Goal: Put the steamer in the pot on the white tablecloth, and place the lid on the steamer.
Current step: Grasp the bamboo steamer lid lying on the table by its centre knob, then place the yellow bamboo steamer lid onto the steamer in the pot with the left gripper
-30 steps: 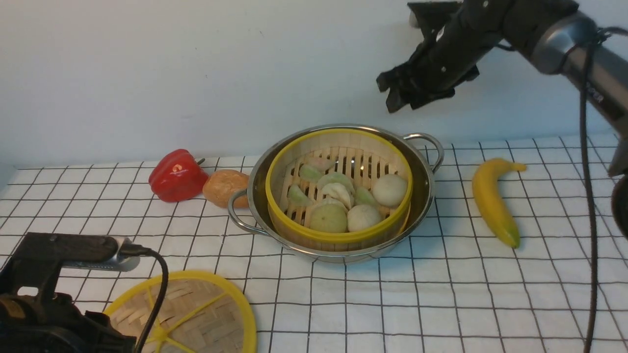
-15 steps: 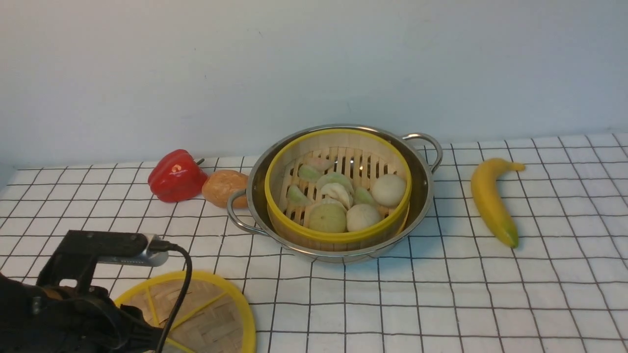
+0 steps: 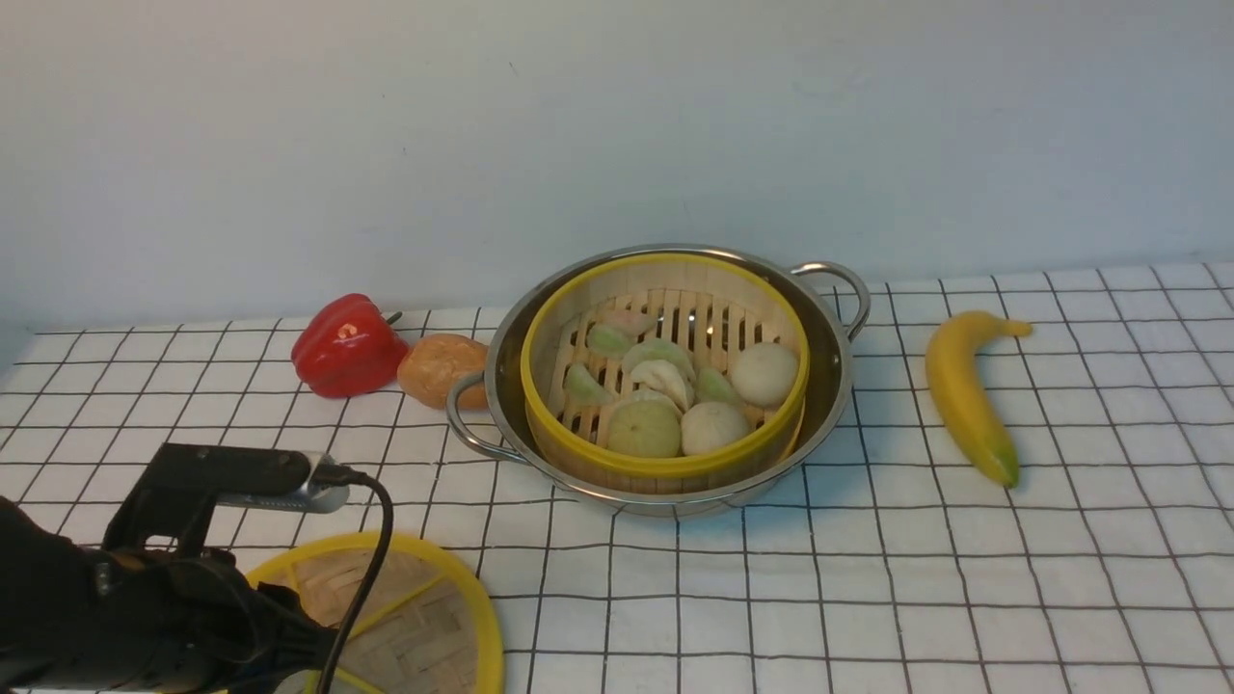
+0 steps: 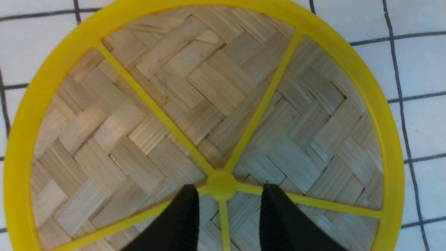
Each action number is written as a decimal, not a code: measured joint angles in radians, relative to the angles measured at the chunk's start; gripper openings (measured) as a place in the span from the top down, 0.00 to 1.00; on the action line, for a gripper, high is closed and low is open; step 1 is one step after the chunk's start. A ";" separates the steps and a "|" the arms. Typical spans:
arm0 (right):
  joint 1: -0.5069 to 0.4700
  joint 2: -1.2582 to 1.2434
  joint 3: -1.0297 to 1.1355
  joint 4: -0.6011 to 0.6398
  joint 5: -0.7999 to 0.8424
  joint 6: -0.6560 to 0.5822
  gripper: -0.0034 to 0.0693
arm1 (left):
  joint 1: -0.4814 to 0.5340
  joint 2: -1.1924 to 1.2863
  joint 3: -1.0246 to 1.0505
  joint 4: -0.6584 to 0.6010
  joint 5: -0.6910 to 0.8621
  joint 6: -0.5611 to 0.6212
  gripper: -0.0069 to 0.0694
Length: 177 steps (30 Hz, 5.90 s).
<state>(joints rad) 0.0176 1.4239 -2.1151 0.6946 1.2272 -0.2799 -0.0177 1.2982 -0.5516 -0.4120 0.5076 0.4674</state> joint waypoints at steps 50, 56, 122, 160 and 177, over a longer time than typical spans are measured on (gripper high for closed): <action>0.000 -0.371 0.449 0.003 0.007 -0.118 0.94 | 0.000 0.139 -0.178 0.086 0.161 0.059 0.76; 0.000 -0.371 0.449 0.003 0.007 -0.118 0.94 | 0.000 0.140 -0.360 0.258 0.406 -0.047 0.76; 0.000 -0.371 0.449 0.000 0.007 -0.031 0.89 | -0.436 0.964 -1.612 0.292 0.591 -0.114 0.76; 0.000 -0.371 0.449 0.000 0.007 -0.020 0.87 | -0.436 0.996 -1.615 0.330 0.577 -0.127 0.76; 0.000 -0.371 0.449 0.000 0.007 -0.020 0.86 | -0.435 0.999 -1.615 0.348 0.537 -0.087 0.14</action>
<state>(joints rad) 0.0176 1.0530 -1.6660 0.6947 1.2341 -0.3004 -0.4530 2.2971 -2.1666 -0.0644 1.0446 0.3807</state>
